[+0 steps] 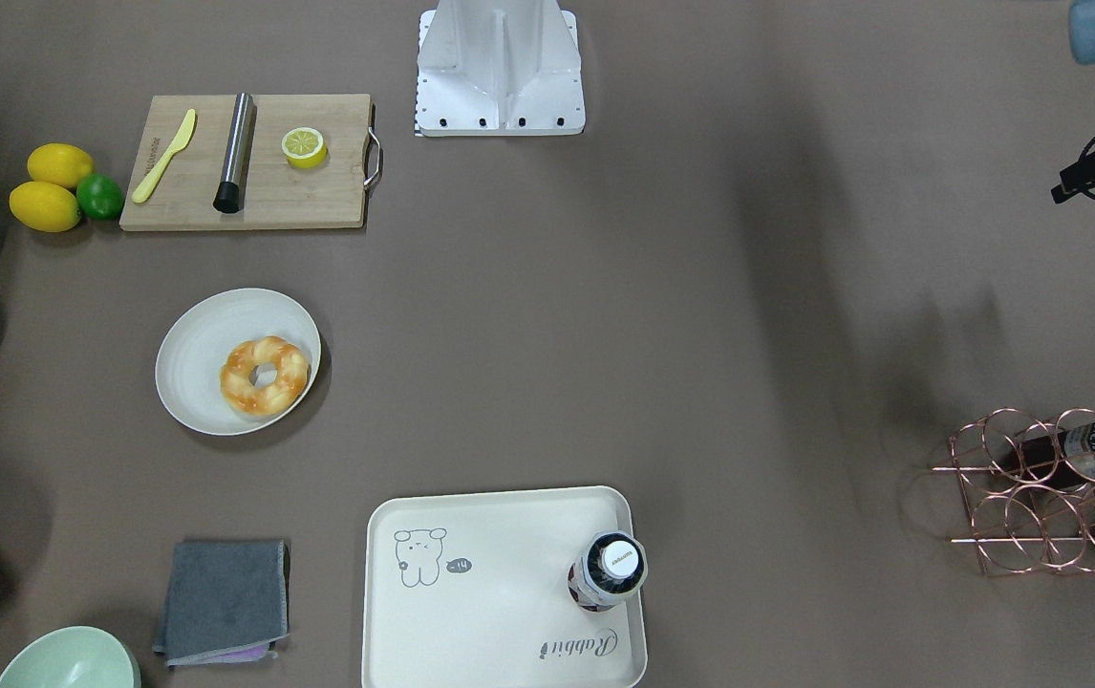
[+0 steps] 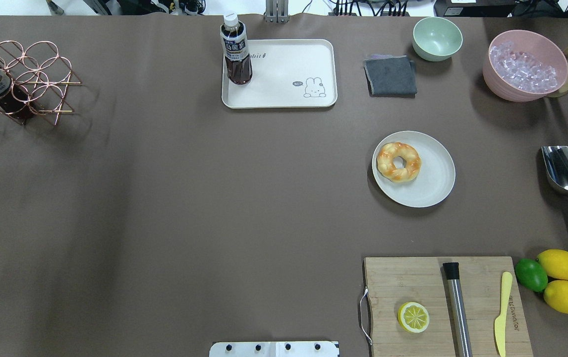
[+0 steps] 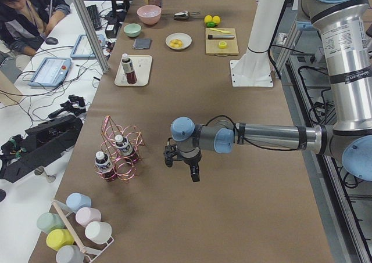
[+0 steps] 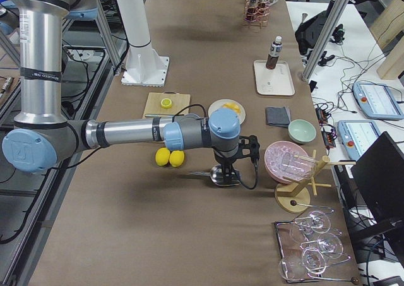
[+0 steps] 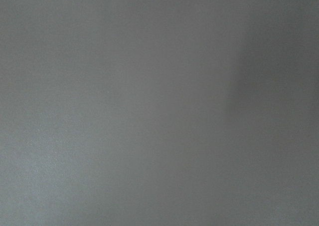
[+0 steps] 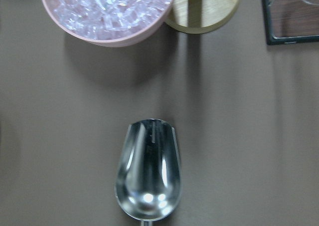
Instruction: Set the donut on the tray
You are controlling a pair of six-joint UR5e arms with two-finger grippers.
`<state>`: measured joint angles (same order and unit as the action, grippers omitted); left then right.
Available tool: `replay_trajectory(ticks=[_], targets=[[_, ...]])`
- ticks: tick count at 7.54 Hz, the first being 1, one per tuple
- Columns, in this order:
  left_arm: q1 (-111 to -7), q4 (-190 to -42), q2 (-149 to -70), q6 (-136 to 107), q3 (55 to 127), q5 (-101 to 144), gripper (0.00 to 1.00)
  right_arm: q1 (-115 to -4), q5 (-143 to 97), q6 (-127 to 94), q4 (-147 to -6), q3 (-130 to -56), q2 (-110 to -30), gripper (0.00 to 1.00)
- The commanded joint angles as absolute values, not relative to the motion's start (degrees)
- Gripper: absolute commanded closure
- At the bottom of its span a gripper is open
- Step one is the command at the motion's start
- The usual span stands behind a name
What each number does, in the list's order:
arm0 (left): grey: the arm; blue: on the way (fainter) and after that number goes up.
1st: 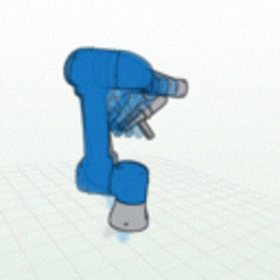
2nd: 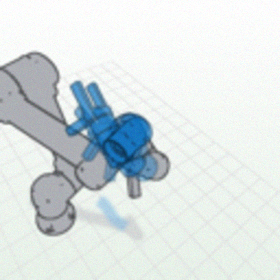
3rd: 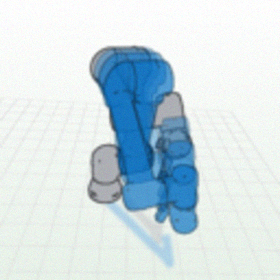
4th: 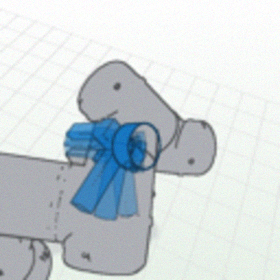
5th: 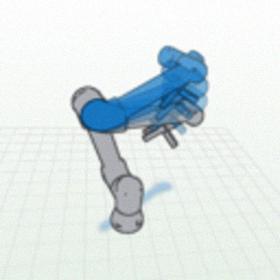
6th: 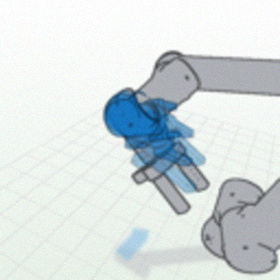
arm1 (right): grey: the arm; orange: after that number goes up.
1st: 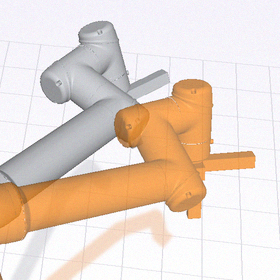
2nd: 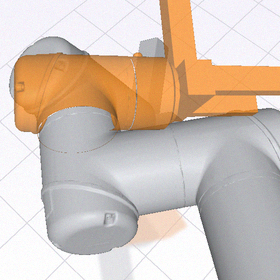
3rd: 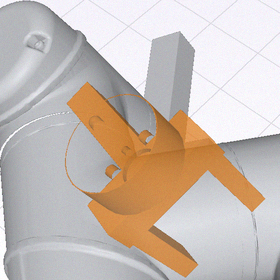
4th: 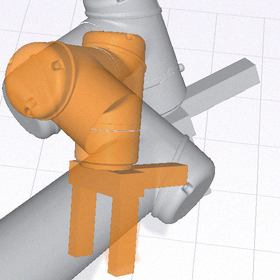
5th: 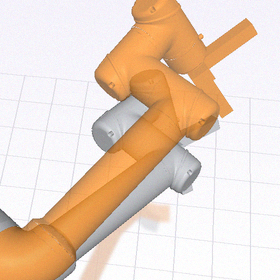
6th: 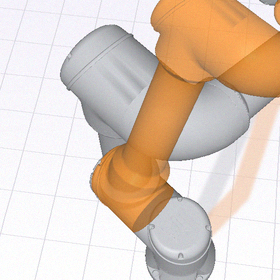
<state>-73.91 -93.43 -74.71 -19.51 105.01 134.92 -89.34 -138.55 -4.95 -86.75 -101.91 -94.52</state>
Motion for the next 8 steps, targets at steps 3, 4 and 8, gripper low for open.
replay_trajectory(ticks=[3, 4, 8], targets=[[-73.92, -93.43, -74.71, -19.51, 105.03, 134.91, 0.02, -68.07, -134.50, -34.13, -83.25, -101.61, -83.16, 0.00], [-73.92, -93.43, -74.79, -19.51, 105.03, 134.91, 0.02, -63.85, -131.86, -41.50, -77.32, -100.47, -82.97, 0.00], [-73.83, -93.43, -74.79, -19.51, 104.94, 134.91, 0.02, -53.19, -122.97, -62.02, -54.80, -91.25, -83.06, 0.06]])
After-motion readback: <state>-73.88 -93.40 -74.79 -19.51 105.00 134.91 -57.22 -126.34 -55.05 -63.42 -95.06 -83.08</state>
